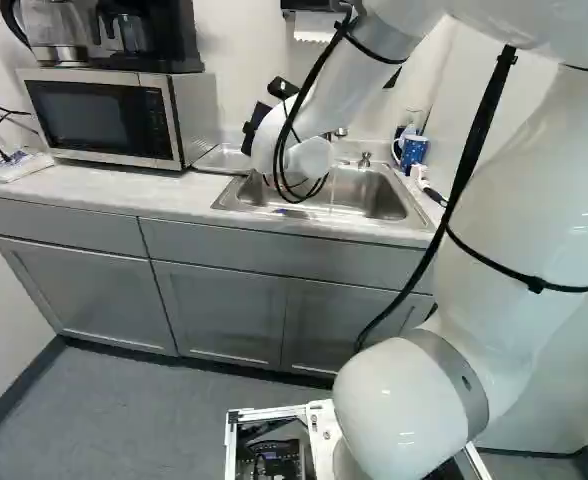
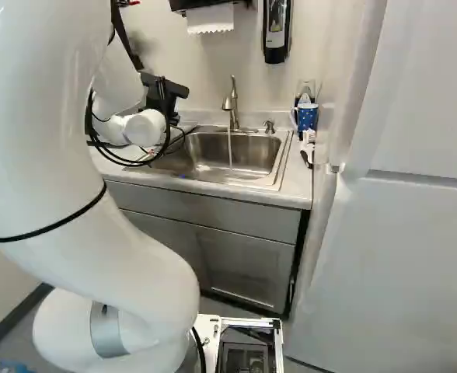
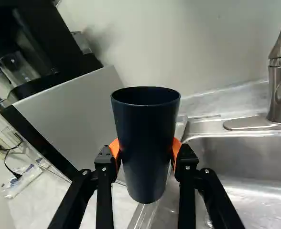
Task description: Rinse the cup and place it in the tray
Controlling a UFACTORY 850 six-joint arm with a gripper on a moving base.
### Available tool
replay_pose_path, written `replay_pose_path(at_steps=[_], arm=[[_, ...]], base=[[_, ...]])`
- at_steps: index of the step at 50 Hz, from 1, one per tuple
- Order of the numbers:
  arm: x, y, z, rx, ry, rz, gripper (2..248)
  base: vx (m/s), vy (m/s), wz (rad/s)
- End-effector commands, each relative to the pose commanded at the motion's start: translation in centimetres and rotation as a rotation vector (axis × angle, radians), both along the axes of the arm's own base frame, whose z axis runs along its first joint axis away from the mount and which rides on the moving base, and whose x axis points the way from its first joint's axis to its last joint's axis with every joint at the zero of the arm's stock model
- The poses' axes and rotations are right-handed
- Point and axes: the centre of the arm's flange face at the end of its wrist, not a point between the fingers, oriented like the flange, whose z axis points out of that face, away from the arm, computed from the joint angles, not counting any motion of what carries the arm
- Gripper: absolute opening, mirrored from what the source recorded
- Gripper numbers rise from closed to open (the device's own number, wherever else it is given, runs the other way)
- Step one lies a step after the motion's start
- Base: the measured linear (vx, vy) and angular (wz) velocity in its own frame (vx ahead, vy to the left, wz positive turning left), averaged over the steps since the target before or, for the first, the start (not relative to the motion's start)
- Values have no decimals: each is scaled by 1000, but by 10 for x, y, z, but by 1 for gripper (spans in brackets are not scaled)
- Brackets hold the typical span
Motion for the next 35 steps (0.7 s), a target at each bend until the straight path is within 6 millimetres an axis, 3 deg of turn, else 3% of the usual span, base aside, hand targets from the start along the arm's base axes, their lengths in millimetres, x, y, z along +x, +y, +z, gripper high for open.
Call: replay_pose_path(at_steps=[35], arm=[[0, 0, 0, -350, -108, 31, 122]], base=[[0, 0, 0]])
